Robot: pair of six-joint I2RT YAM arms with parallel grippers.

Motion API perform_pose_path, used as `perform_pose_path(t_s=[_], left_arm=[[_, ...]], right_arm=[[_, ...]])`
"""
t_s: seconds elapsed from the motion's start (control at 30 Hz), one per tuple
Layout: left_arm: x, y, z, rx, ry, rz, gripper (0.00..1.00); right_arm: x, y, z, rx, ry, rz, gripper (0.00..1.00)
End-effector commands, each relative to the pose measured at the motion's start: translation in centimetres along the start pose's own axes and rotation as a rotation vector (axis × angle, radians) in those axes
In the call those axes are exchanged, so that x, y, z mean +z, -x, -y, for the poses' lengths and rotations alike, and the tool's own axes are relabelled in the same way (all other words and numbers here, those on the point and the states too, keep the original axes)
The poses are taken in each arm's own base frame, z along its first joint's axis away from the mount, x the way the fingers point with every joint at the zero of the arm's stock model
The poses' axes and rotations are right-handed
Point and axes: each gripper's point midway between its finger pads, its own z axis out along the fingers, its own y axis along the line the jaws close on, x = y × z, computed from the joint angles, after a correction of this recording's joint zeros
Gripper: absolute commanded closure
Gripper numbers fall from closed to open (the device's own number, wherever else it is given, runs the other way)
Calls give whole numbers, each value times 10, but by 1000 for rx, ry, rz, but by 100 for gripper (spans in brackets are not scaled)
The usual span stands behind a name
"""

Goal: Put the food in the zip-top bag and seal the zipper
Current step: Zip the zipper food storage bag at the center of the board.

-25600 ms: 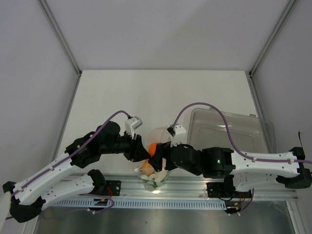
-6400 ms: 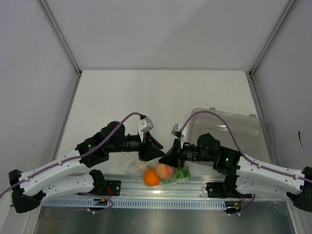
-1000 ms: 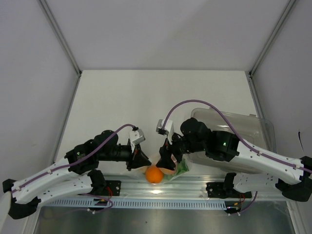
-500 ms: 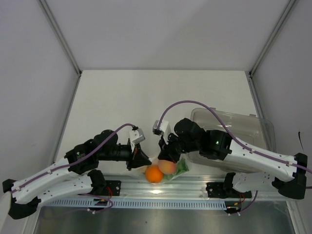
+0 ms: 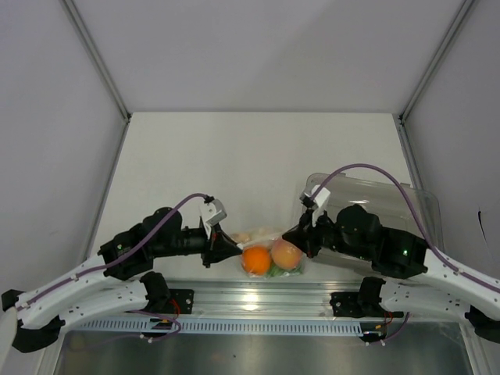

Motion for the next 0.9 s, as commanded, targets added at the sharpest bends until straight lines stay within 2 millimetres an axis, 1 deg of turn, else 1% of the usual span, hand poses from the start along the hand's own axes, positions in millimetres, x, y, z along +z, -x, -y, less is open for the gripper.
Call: perform_pose_path(t_s=[0.0,0.07,0.2,0.27,0.37,0.5,0.57,0.67,0.77,0.83,0.87], left_arm=[[-11,1,-7,10,57,-2,99],[-14,1,-9,6,74,-1,99],[-22,3,-16,1,129,25,99],[-26,7,-20,-1,155,45,99],[-35,12,-22,-4,185,80,99],[-48,17,-29,-17,243,121,99],[-56,20,-29,-23,252,149,99],[-66,27,-29,-28,270,209,98],[-77,36,-25,-28,256,276,95],[-84,41,-22,-27,246,315,83],[-90,45,-19,-24,235,352,76]], right_arm=[[-20,21,33,77,-173,153,100],[-26,12,39,100,-195,159,100],[-32,2,43,133,-203,165,100],[-32,-2,44,138,-206,160,100],[-33,-2,45,140,-212,161,100],[-36,5,45,137,-211,182,100],[-36,13,41,135,-197,198,100],[-30,23,31,122,-151,208,100],[-20,35,12,91,-73,216,100],[-16,51,0,76,-31,239,100],[-5,50,-7,52,-17,212,100]])
